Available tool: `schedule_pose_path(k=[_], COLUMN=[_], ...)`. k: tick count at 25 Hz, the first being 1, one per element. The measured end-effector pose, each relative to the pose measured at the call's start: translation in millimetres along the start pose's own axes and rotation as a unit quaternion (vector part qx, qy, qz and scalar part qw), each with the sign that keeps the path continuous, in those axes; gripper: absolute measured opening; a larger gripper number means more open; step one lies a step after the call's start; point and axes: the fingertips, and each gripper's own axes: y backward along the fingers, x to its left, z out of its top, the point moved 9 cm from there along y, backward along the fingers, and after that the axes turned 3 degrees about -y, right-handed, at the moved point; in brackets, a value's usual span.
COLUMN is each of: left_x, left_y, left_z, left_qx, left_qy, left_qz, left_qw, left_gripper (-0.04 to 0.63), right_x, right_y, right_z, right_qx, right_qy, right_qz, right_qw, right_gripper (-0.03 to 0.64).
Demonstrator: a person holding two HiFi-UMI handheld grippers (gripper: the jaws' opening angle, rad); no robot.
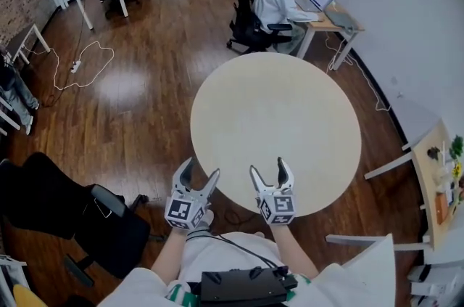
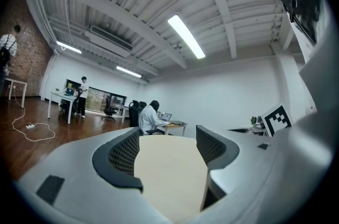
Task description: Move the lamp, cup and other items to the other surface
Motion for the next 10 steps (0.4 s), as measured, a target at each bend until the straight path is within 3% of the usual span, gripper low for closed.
schedule_pose_path(k=[10], left_x=[17], left_y=[27], left_z=[10], left_qx=[-0.019], left_qy=[-0.004], left_qz=[0.021], left_qw=[0.9996], left_gripper=[0.334], right_x=[34], right_y=[-21], right_z=[11], right_qx=[-0.01], right_qy=[0.017], right_qz=[0.047], right_qw=[0.999], right_gripper=[0.411])
